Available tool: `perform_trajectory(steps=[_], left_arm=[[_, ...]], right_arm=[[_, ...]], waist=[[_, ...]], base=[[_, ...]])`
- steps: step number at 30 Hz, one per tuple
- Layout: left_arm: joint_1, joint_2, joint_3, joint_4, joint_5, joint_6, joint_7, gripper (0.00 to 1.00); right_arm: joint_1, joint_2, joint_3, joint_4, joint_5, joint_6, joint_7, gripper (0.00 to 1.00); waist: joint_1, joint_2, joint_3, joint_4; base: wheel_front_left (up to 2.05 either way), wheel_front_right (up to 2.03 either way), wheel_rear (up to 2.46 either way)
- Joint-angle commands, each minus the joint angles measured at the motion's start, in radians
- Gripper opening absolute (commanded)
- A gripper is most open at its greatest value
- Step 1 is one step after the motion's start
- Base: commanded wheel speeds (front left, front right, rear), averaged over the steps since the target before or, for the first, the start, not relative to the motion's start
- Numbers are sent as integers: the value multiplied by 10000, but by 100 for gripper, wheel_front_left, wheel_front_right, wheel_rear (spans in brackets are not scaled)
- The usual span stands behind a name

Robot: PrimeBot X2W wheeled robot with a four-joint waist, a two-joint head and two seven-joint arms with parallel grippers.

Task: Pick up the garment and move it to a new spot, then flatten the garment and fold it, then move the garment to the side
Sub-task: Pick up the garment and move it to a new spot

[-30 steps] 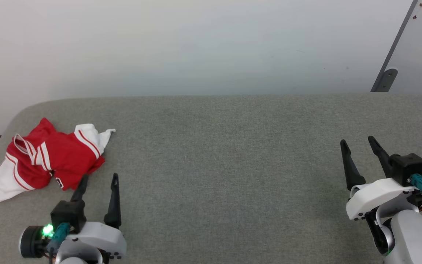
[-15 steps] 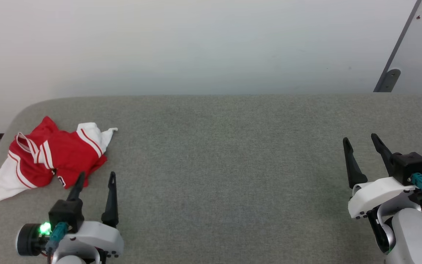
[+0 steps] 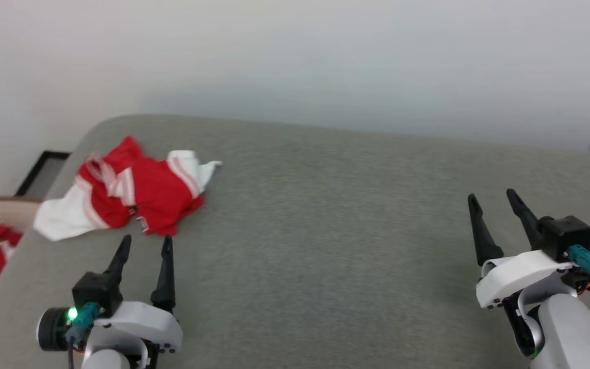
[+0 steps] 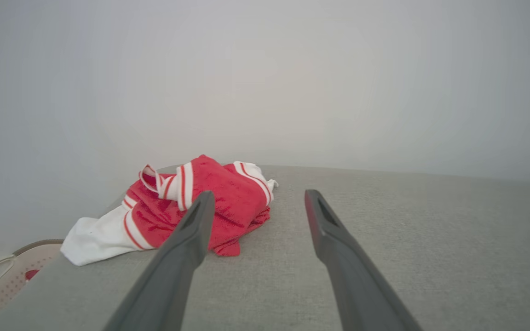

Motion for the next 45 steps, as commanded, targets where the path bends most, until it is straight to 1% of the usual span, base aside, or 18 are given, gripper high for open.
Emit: perform_trajectory(steps=[1, 10, 12, 16, 22, 28, 30, 35, 38, 39, 40, 41, 43, 44, 45], left_arm=[[-8, 6, 69, 50, -52, -15, -2, 100], [143, -127, 343, 248, -55, 62, -2, 100], [322, -109, 616, 63, -152, 183, -4, 100], [749, -273, 1153, -531, -328, 403, -2, 100], [1417, -491, 1853, -1339, -480, 548, -2, 100], [1685, -641, 1980, -1627, -366, 519, -2, 100], [1629, -666, 1952, -1611, -301, 431, -2, 100], [1123, -513, 1586, -1271, 4, 120, -2, 100], [453, -299, 1071, -762, 232, -117, -3, 100], [453, -299, 1071, -762, 232, -117, -3, 100], [-168, -139, 595, -286, 413, -256, -3, 100], [-168, -139, 595, -286, 413, -256, -3, 100], [-824, 66, 364, 151, 348, -329, -2, 100], [-1597, 201, 94, 581, 155, -406, -3, 100], [-1597, 201, 94, 581, 155, -406, -3, 100]], right_arm=[[86, 60, 98, 8, 79, -14, -7, 100], [157, 155, 455, 88, 301, -14, -7, 100], [-120, 270, 806, 122, 325, -14, -7, 100], [-744, 350, 1578, 386, 500, -14, -7, 100], [-1620, 489, 2685, 830, 927, -14, -5, 100], [-1732, 375, 2983, 870, 1317, -14, -6, 100], [-1641, 331, 3020, 828, 1394, -14, -6, 100], [-1269, 119, 2674, 642, 1384, -14, -6, 100], [-976, -14, 2304, 441, 1247, -14, -6, 100], [-976, -14, 2304, 441, 1247, -14, -6, 100], [-712, -94, 2021, 281, 1165, -14, -6, 100], [-712, -94, 2021, 281, 1165, -14, -6, 100], [-653, -36, 1962, 99, 1025, -14, -6, 100], [-664, -49, 1939, -14, 919, -14, -5, 100], [-664, -49, 1939, -14, 919, -14, -5, 100]], waist=[[0, 0, -37, 1091], [0, 0, -278, 3409], [0, 0, -141, 3602], [0, 0, 176, 3820], [0, 0, 430, 3960], [0, 0, 415, 3928], [0, 0, 393, 3910], [0, 0, 338, 3798], [0, 0, 364, 3696], [0, 0, 364, 3696], [0, 0, 376, 3618], [0, 0, 376, 3618], [0, 0, 552, 3260], [0, 0, 805, 2848], [0, 0, 805, 2848]], base=[[0, 0, 0], [0, 0, 0], [0, 0, 0], [0, 0, 0], [-5, -5, -5], [-9, -9, -9], [0, 0, 0], [0, 0, 0], [0, 0, 0], [0, 0, 0], [0, 0, 0], [0, 0, 0], [0, 0, 0], [0, 0, 0], [0, 0, 0]])
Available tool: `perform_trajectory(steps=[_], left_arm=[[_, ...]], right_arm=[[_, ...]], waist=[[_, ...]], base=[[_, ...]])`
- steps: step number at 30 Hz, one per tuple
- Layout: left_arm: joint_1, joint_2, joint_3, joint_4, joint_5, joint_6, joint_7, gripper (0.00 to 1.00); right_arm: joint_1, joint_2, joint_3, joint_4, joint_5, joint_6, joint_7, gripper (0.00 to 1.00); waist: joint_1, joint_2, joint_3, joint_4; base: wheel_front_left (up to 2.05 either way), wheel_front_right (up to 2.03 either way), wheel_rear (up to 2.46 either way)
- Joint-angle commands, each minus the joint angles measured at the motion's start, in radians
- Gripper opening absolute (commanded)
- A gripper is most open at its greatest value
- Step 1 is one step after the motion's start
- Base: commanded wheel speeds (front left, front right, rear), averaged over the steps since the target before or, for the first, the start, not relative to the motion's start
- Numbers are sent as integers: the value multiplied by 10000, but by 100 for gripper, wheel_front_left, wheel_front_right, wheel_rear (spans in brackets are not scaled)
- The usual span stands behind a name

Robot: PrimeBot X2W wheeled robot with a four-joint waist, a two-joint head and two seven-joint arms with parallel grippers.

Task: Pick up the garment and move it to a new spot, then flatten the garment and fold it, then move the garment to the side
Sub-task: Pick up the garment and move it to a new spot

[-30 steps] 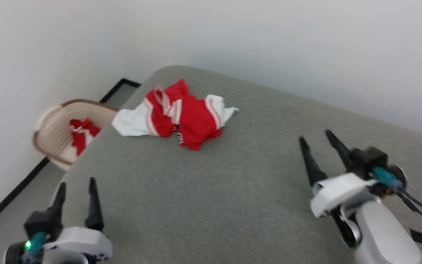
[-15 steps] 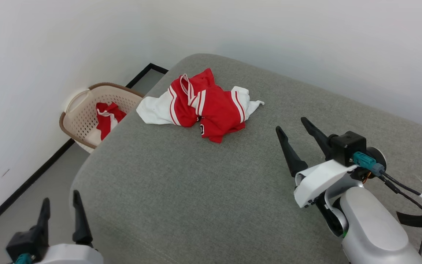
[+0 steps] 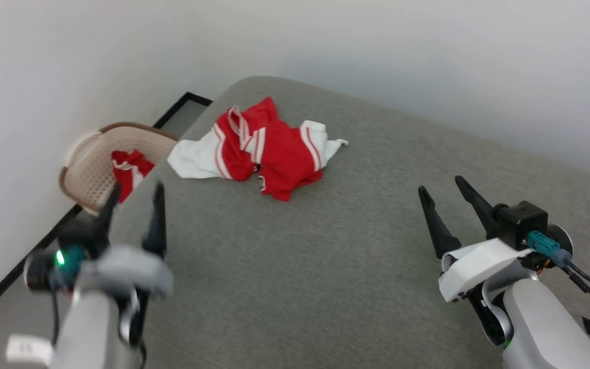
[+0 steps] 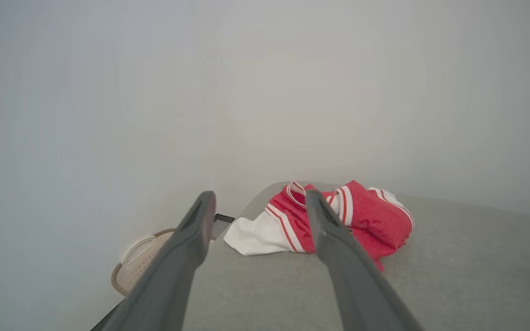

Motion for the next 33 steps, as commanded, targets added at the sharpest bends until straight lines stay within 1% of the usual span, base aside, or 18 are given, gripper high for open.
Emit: perform_trajectory(steps=[1, 3, 5, 7, 9, 10, 11, 13, 15, 16, 18, 19, 20, 23, 25, 29, 31, 33], left_arm=[[-220, -24, 2, 101, -175, -28, 0, 100], [-1036, 315, -164, 785, -347, -70, 2, 100], [-1864, 470, -311, 1549, -903, -60, 76, 100], [-2615, 915, -860, 2279, -1148, -72, 200, 100], [-3280, 1267, -1242, 2950, -1772, -67, 421, 100], [-3608, 1559, -1429, 3237, -1945, -68, 509, 100], [-3895, 1805, -1597, 3536, -2194, -69, 640, 100], [-4365, 2017, -1920, 4063, -2843, -71, 1089, 100], [-4801, 2396, -2153, 4466, -3540, -70, 1671, 100], [-4977, 2515, -2291, 4563, -3937, -71, 1997, 100], [-5278, 2975, -2477, 4727, -4537, -71, 2487, 100], [-5339, 3123, -2577, 4820, -4921, -71, 2847, 100], [-5402, 3156, -2712, 4848, -5279, -72, 3256, 100], [-5570, 3767, -3058, 4882, -6081, -72, 4336, 100], [-5593, 4050, -3288, 4878, -6521, -72, 4980, 100], [-5483, 4376, -3670, 4916, -7409, -73, 6130, 100], [-5376, 4615, -3825, 4927, -7781, -73, 6558, 100], [-5262, 4723, -4003, 4881, -8061, -73, 6857, 100]], right_arm=[[-56, -17, -1, -29, -60, -14, -5, 100], [-116, -14, -23, -93, -98, -14, -5, 100], [-199, 34, 21, -146, -146, -14, -6, 100], [-240, 55, 35, -164, -161, -14, -6, 100], [-286, 91, 68, -177, -151, -14, -6, 100], [-329, 111, 94, -192, -139, -14, -6, 100], [-373, 139, 124, -208, -131, -14, -6, 100], [-495, 189, 160, -259, -116, -14, -6, 100], [-589, 213, 214, -319, -108, -14, -6, 100], [-644, 214, 207, -366, -100, -14, -8, 100], [-720, 269, 161, -458, -70, -14, -6, 100], [-756, 312, 154, -495, -58, -14, -6, 100], [-797, 333, 100, -552, -52, -14, -6, 100], [-868, 403, 58, -687, -87, -14, -6, 100], [-890, 428, 57, -759, -132, -14, -6, 100], [-988, 419, 70, -854, -210, -14, -5, 100], [-1076, 421, 112, -899, -245, -14, -5, 100], [-1165, 444, 150, -958, -294, -14, -6, 100]], waist=[[0, 0, 544, -729], [0, 0, 789, -1122], [0, 0, 1003, -1513], [0, 0, 1163, -1857], [0, 0, 1301, -2198], [0, 0, 1378, -2368], [0, 0, 1453, -2535], [0, 0, 1624, -2853], [0, 0, 1831, -3177], [0, 0, 1950, -3321], [0, 0, 2185, -3616], [0, 0, 2310, -3778], [0, 0, 2425, -3896], [0, 0, 2725, -4249], [0, 0, 2907, -4448], [0, 0, 3216, -4766], [0, 0, 3377, -4941], [0, 0, 3565, -5124]], base=[[0, 0, 0], [0, 0, 0], [0, 0, 0], [0, 0, 0], [0, 0, 0], [0, 0, 0], [0, 0, 0], [0, 0, 0], [0, 0, 0], [0, 0, 0], [0, 0, 0], [0, 0, 0], [0, 0, 0], [0, 0, 0], [0, 0, 0], [0, 0, 0], [0, 0, 0], [0, 0, 0]])
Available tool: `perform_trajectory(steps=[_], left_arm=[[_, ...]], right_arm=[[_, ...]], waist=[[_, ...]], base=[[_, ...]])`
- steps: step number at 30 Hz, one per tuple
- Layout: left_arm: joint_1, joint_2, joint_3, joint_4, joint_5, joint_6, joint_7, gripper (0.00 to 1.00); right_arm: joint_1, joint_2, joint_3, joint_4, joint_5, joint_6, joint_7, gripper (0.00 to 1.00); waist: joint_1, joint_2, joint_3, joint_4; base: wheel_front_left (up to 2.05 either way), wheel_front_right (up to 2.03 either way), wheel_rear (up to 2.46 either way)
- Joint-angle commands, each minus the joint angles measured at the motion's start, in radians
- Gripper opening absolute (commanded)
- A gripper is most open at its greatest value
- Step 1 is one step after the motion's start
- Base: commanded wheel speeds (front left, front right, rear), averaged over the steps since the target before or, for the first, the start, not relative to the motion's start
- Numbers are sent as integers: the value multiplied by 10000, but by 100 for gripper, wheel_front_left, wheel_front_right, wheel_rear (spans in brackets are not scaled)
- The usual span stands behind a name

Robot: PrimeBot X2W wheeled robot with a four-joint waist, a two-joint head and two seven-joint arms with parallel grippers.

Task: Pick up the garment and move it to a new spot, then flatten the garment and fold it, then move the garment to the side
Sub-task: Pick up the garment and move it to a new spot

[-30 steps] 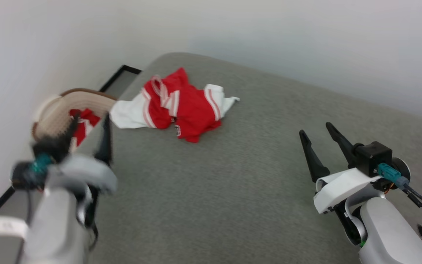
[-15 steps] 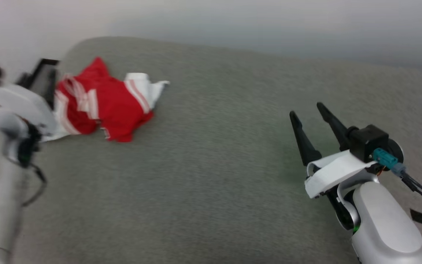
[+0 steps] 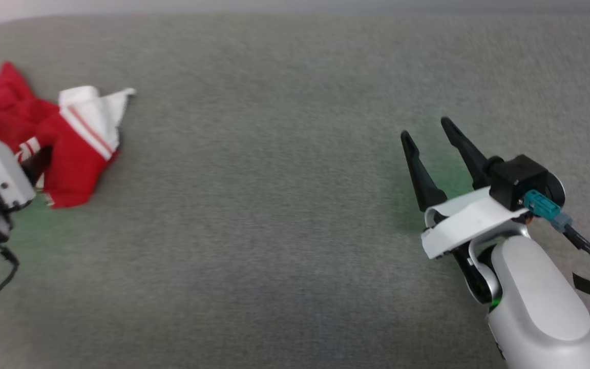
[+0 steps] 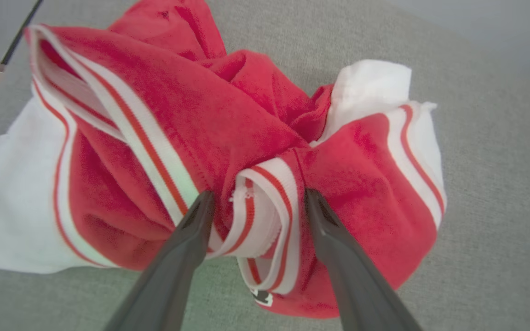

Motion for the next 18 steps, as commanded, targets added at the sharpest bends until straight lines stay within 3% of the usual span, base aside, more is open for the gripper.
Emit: perform_trajectory(steps=[1, 5, 11, 13, 14, 18], left_arm=[[117, 65, -24, 1, -128, -19, 39, 100], [81, 184, -177, 292, -522, -19, 181, 100], [241, -293, -584, 623, -1046, -20, 415, 100], [290, -474, -764, 489, -1181, -23, 288, 20], [313, -521, -768, 462, -1297, -29, 97, 0], [506, -381, -983, 359, -1469, -37, -558, 0]], right_arm=[[-153, 40, 13, -60, -120, -14, -4, 100], [-394, 65, 11, -232, -159, -14, -4, 100], [-389, 37, -75, -434, -308, -14, -4, 100], [-341, 30, -117, -423, -336, -14, -4, 100], [-315, 35, -114, -408, -359, -14, -4, 100], [-195, 91, -62, -345, -368, -14, -4, 100]], waist=[[0, 0, 690, -672], [0, 0, 1193, -976], [0, 0, 1536, -1146], [0, 0, 1503, -1097], [0, 0, 1449, -1056], [0, 0, 998, -846]], base=[[0, 0, 0], [0, 0, 0], [0, 0, 0], [0, 0, 0], [0, 0, 0], [0, 0, 0]])
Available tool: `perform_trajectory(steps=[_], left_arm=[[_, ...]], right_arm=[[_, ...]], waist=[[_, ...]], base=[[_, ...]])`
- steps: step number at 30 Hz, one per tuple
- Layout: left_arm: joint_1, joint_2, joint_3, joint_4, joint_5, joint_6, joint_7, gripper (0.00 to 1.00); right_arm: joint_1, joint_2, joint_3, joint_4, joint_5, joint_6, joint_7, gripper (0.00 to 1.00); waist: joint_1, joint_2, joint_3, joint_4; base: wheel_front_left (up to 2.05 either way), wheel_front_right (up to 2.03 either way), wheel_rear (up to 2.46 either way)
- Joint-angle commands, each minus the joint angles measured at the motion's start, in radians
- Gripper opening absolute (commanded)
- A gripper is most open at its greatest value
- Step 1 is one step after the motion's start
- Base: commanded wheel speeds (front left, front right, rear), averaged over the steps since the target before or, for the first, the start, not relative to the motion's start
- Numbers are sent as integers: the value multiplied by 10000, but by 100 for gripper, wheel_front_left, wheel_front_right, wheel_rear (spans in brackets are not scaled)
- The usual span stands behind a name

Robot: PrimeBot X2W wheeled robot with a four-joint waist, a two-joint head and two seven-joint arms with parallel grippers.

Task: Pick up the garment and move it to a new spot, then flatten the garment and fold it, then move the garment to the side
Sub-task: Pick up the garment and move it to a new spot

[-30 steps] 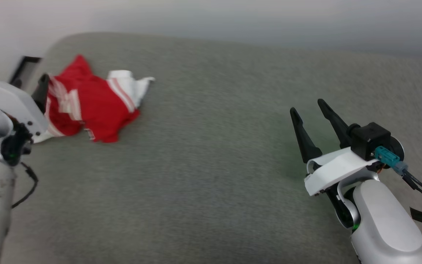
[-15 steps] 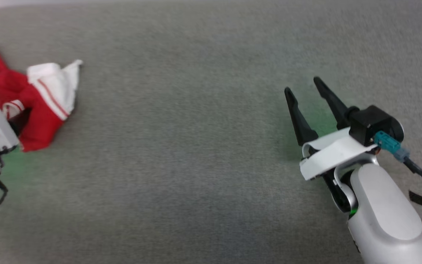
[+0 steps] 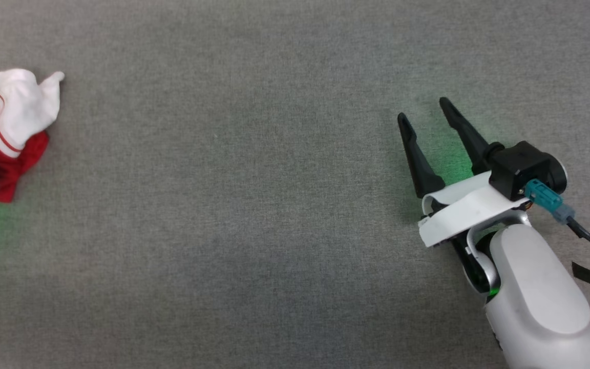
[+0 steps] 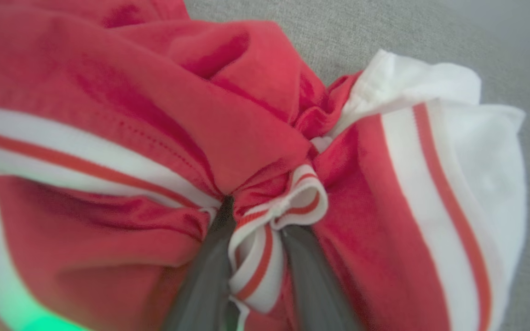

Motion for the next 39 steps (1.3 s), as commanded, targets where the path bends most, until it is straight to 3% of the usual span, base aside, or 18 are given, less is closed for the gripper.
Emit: perform_trajectory(steps=[1, 11, 20, 26, 29, 33, 34, 39], left_arm=[[658, -898, -491, 40, -32, -61, 89, 0], [449, -101, -1190, -1555, -644, -41, -1307, 0], [711, -276, -1826, -5179, -2067, -43, -588, 0], [739, -493, -2670, -7296, -1774, -43, 88, 0], [428, -1132, -3268, -8011, -1420, 87, 409, 0], [21, -1697, -3881, -7843, -993, 59, 746, 0], [-203, -2167, -4289, -7454, -881, 26, 980, 0], [-766, -2795, -4733, -6249, -651, -20, 1151, 0]], right_arm=[[182, 23, -9, 38, -11, -14, -6, 100], [909, 165, -83, 368, 381, -14, -6, 100], [1677, 236, -849, 110, 650, -14, -6, 100], [1780, 313, -1412, -356, 724, -14, -6, 100], [1712, 392, -1809, -795, 805, -14, -6, 100], [1604, 448, -2094, -1138, 858, -14, -6, 100], [1571, 476, -2310, -1335, 940, -14, -5, 100], [1548, 503, -2546, -1702, 1343, -14, -5, 100]], waist=[[0, 0, -485, 284], [0, 0, -2257, 986], [0, 0, -2831, 888], [0, 0, -2467, 283], [0, 0, -1977, -497], [0, 0, -1544, -1168], [0, 0, -1276, -1622], [0, 0, -746, -2516]], base=[[0, 0, 0], [0, 0, 0], [0, 0, 0], [0, 0, 0], [0, 0, 0], [0, 0, 0], [0, 0, 0], [0, 0, 0]])
